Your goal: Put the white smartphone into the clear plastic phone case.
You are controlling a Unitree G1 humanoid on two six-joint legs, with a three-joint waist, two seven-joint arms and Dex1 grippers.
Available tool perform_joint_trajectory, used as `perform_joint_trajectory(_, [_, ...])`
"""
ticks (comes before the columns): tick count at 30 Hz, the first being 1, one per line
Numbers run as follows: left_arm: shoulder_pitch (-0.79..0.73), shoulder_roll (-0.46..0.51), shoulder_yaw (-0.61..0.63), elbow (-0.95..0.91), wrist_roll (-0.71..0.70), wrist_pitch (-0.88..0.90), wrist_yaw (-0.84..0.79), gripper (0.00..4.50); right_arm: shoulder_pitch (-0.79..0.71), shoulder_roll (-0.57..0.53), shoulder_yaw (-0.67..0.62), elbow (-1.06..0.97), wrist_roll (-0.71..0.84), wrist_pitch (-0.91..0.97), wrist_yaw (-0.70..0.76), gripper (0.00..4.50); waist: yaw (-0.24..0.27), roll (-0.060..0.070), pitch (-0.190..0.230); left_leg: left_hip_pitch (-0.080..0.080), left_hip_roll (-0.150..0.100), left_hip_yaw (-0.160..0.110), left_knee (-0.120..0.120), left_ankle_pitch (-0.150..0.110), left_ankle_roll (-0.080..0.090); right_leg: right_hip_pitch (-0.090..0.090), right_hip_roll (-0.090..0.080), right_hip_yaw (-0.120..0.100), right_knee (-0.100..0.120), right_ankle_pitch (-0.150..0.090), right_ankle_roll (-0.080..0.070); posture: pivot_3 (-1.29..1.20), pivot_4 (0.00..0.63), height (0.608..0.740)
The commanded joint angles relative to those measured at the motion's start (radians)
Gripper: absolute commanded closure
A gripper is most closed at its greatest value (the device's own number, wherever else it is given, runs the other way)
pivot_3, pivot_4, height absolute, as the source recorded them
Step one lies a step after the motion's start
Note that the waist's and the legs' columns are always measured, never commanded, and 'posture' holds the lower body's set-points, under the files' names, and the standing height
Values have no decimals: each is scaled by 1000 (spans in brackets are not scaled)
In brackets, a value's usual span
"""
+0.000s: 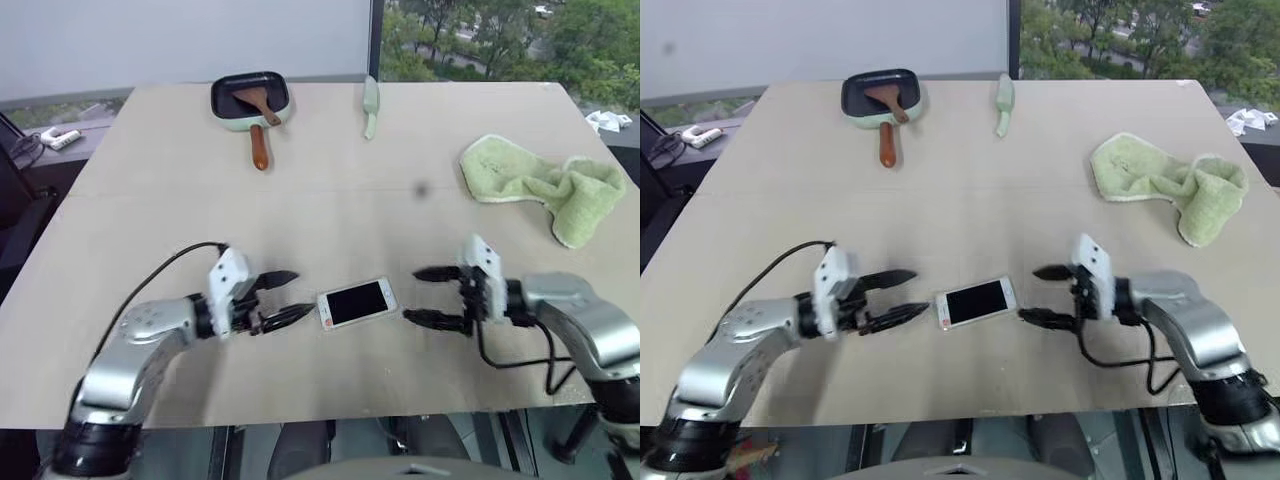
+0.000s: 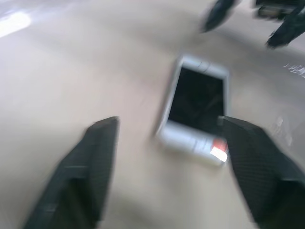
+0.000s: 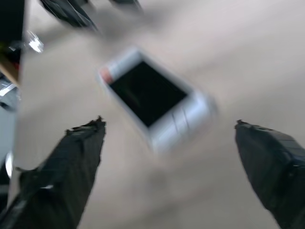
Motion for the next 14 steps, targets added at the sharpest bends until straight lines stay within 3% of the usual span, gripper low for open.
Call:
perform_joint_trajectory(1, [134, 34, 102, -56, 13, -64, -23, 48, 110, 39, -179, 55, 8, -298, -1, 0, 0, 0, 0, 1, 0, 1, 0, 0, 0, 0, 0, 0, 0, 0, 0, 0, 150, 740])
perform_joint_trajectory(3, [194, 41, 129, -62, 23, -98, -31, 48, 190, 18, -222, 78, -2, -387, 34, 0, 4, 1, 1, 1, 0, 1, 0, 0, 0, 0, 0, 0, -1, 0, 0, 0, 150, 740])
perform_joint_trajectory(8, [287, 45, 165, -42, 57, -191, -54, 48, 349, -59, -301, 61, 11, -380, 34, 0, 12, 1, 2, 2, 0, 2, 2, 0, 0, 2, 0, 1, -1, -2, -4, 0, 150, 740])
perform_joint_trajectory(14, [318, 30, 167, -24, 76, -241, -40, 48, 399, -82, -346, 87, 25, -401, 27, 0, 3, 1, 1, 6, 1, 6, 2, 0, 0, 3, 1, 5, 2, -2, -4, 0, 150, 740])
